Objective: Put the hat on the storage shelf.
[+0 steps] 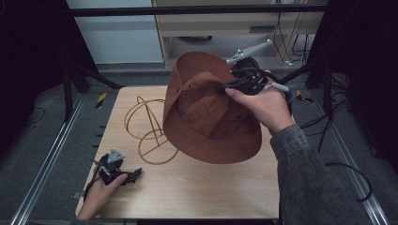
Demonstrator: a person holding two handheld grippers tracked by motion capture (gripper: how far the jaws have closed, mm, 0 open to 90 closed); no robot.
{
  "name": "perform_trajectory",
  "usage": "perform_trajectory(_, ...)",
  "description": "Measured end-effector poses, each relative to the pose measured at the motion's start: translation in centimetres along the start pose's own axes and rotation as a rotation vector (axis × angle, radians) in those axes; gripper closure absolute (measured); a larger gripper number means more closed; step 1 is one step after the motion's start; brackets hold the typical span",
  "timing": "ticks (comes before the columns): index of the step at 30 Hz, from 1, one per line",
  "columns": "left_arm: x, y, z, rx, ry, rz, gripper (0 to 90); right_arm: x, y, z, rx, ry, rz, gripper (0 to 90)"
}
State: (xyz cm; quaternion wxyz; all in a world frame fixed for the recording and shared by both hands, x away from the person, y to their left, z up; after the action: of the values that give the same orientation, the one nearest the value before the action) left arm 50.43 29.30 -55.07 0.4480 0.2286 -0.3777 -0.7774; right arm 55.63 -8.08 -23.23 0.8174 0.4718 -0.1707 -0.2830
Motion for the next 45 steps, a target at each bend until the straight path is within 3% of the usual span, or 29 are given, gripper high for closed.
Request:
perform_trajectory(9,0.0,0.0,0.0,0.0,0.0,-0.001,0.0,-1.3,2.2,0.2,0.046,0.013,0.021,89.2)
perform_trajectory(16,0.0,0.0,0.0,-0.003,-0.002,-0.002,0.0,-3.5,3.5,-1.0,0.096,0.037,0.033,89.2)
perform_trajectory(26,0.0,0.0,0.0,-0.005,-0.003,-0.003,0.0,-5.3,5.7,-2.4,0.147,0.06,0.039,89.2)
perform_trajectory(45,0.0,0.0,0.0,-0.003,-0.007,-0.001,0.0,-7.1,6.7,-6.3,0.152,0.078,0.036,89.2)
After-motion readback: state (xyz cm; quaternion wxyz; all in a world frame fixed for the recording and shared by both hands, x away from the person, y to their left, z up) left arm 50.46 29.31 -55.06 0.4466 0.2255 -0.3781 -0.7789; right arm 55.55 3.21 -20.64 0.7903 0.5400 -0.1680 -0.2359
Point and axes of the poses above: each handheld gripper's, and its own axes: z roughly backward along the jaws, y roughly out of its top, x roughly to its right, the point moved 6 cm from there along -z, roughly forward along the jaws, and after that the axes turned 7 degrees about x, right-handed, at the moved point
